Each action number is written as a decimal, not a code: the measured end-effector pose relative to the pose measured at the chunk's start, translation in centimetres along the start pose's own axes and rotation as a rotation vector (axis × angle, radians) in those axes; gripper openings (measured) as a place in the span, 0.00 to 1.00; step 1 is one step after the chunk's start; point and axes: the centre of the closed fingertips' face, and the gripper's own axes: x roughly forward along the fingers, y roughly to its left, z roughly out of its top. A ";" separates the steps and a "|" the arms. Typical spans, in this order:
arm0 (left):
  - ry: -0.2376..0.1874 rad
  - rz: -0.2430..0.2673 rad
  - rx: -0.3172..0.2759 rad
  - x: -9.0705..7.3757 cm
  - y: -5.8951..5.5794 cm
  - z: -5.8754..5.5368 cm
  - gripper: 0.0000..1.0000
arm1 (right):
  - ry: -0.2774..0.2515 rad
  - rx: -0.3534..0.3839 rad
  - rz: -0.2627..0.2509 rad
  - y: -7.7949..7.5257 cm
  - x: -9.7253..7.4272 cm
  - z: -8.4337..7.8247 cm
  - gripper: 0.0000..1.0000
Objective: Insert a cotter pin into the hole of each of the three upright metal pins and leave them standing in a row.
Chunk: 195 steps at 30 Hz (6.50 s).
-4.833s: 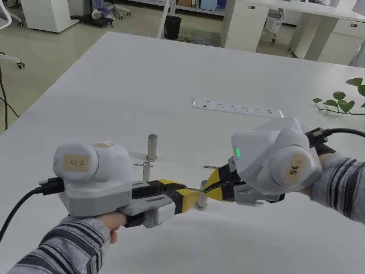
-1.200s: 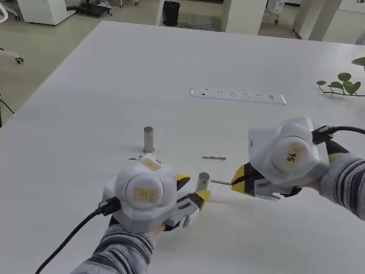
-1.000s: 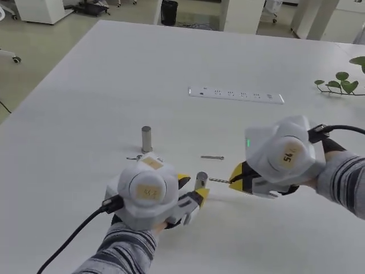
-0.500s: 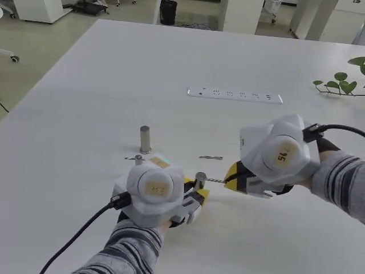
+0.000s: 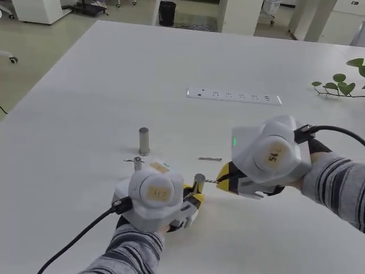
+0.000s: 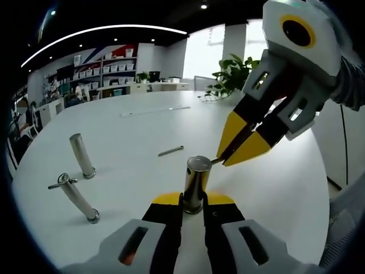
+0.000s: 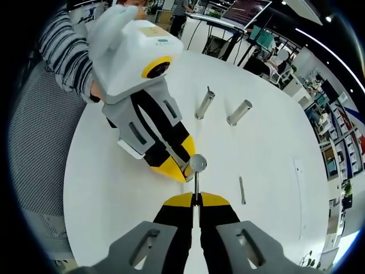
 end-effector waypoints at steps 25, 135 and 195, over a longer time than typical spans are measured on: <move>0.006 0.019 0.008 0.1 0.1 -0.1 0.10 | -0.021 -0.021 -0.008 -0.1 1.1 1.4 0.00; -0.009 0.004 -0.007 -6.9 0.6 1.0 0.59 | -0.177 0.307 0.128 -1.2 2.4 4.3 0.08; -0.047 0.088 -0.033 -10.2 3.8 1.3 0.99 | -0.120 0.216 0.094 -3.0 4.6 3.6 0.12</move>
